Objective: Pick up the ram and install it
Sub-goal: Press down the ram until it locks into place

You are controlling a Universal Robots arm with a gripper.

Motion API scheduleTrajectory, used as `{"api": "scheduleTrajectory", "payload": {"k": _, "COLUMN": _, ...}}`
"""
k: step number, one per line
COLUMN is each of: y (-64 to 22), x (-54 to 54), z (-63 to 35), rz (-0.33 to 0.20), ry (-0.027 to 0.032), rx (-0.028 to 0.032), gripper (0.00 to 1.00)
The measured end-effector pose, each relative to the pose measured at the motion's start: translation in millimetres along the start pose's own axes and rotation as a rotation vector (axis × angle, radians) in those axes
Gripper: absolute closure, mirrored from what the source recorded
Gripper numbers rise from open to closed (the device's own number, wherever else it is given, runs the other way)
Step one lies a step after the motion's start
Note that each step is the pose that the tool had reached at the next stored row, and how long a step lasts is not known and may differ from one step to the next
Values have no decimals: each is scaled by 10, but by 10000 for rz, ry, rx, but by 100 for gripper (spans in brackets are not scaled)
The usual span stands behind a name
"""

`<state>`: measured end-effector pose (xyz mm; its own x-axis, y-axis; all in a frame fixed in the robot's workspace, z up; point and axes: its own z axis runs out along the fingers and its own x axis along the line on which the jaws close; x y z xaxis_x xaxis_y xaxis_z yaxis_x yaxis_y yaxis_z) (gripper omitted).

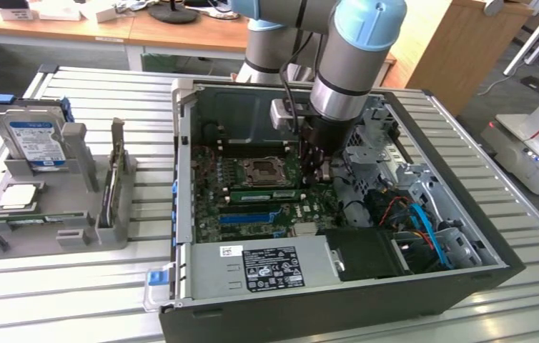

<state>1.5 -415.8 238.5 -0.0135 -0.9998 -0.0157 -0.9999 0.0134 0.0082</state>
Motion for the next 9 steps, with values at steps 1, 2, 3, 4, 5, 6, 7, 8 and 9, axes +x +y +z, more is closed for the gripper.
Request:
{"api": "scheduleTrajectory", "payload": {"k": 1, "y": 0, "x": -1, "z": 7, "rz": 1, "ry": -4, "rx": 1, "gripper": 89}}
{"api": "scheduleTrajectory", "payload": {"k": 2, "y": 0, "x": 0, "z": 14, "rz": 0, "ry": -3, "rx": 1, "gripper": 89}}
{"api": "scheduleTrajectory", "payload": {"k": 3, "y": 0, "x": 0, "z": 22, "rz": 0, "ry": -1, "rx": 0, "gripper": 89}}
{"api": "scheduleTrajectory", "payload": {"k": 4, "y": 0, "x": 0, "z": 32, "rz": 1, "ry": -2, "rx": 0, "gripper": 89}}
{"api": "scheduleTrajectory", "payload": {"k": 5, "y": 0, "x": 0, "z": 44, "rz": 1, "ry": -2, "rx": 1, "gripper": 89}}
{"api": "scheduleTrajectory", "payload": {"k": 6, "y": 0, "x": 1, "z": 54, "rz": 0, "ry": -2, "rx": 1, "gripper": 89}}
{"api": "scheduleTrajectory", "payload": {"k": 7, "y": 0, "x": 1, "z": 60, "rz": 0, "ry": -2, "rx": 1, "gripper": 89}}
{"api": "scheduleTrajectory", "payload": {"k": 8, "y": 0, "x": 1, "z": 60, "rz": 1, "ry": 0, "rx": 1, "gripper": 89}}
{"api": "scheduleTrajectory", "payload": {"k": 9, "y": 0, "x": 1, "z": 60, "rz": 1, "ry": -1, "rx": 0, "gripper": 89}}
